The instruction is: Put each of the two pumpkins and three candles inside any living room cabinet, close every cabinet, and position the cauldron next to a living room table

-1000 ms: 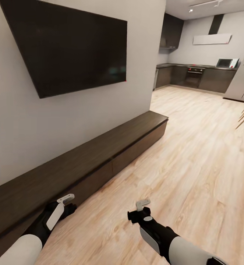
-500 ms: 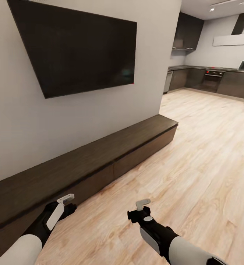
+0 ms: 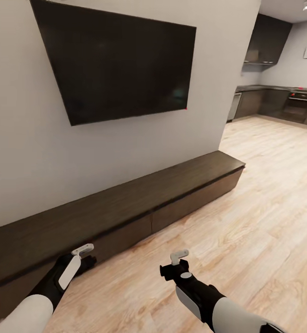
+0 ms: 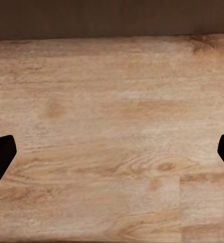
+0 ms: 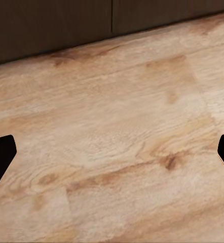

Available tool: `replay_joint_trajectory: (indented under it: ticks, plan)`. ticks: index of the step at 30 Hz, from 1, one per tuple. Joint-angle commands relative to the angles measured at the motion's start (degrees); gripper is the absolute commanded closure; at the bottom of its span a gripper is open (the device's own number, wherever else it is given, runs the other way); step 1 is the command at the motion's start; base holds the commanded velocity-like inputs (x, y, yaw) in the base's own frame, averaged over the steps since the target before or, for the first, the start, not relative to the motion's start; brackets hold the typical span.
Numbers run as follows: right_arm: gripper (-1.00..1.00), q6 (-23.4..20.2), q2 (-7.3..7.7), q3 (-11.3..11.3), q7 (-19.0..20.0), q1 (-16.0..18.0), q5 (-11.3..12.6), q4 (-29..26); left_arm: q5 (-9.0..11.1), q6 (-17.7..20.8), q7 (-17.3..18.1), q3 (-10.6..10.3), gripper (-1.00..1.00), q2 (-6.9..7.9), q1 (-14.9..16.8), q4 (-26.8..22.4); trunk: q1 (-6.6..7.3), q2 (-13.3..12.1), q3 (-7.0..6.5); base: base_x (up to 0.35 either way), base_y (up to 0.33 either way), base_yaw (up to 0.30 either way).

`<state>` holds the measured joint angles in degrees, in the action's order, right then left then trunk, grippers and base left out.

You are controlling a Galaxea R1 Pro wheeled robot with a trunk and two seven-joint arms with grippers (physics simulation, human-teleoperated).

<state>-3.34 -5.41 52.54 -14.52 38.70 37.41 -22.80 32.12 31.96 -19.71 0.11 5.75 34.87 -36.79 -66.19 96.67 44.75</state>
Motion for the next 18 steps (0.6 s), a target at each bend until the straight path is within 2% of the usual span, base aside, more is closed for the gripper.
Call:
replay_joint_trajectory:
  ticks: [1,8,18]
  plan:
    - [-1.0,-0.3,0.05,0.5,-0.6,0.1,0.3,-0.1,0.6,0.2,-0.5,0.0,-1.0,-0.02,0.0,-0.1,0.0,0.0,0.04,0.018,-0.31,0.166]
    - [-1.0,-0.3,0.05,0.6,-0.7,0.1,0.3,-0.1,0.6,0.2,-0.5,-0.2,-1.0,-0.04,0.0,-0.1,0.0,0.0,0.02,0.004,-0.32,0.097]
    - [-1.0,0.3,0.1,0.6,-0.7,0.1,0.3,-0.1,0.6,0.2,-0.7,-0.2,-1.0,-0.04,0.0,-0.1,0.0,0.0,0.02,-0.004,-0.33,0.24]
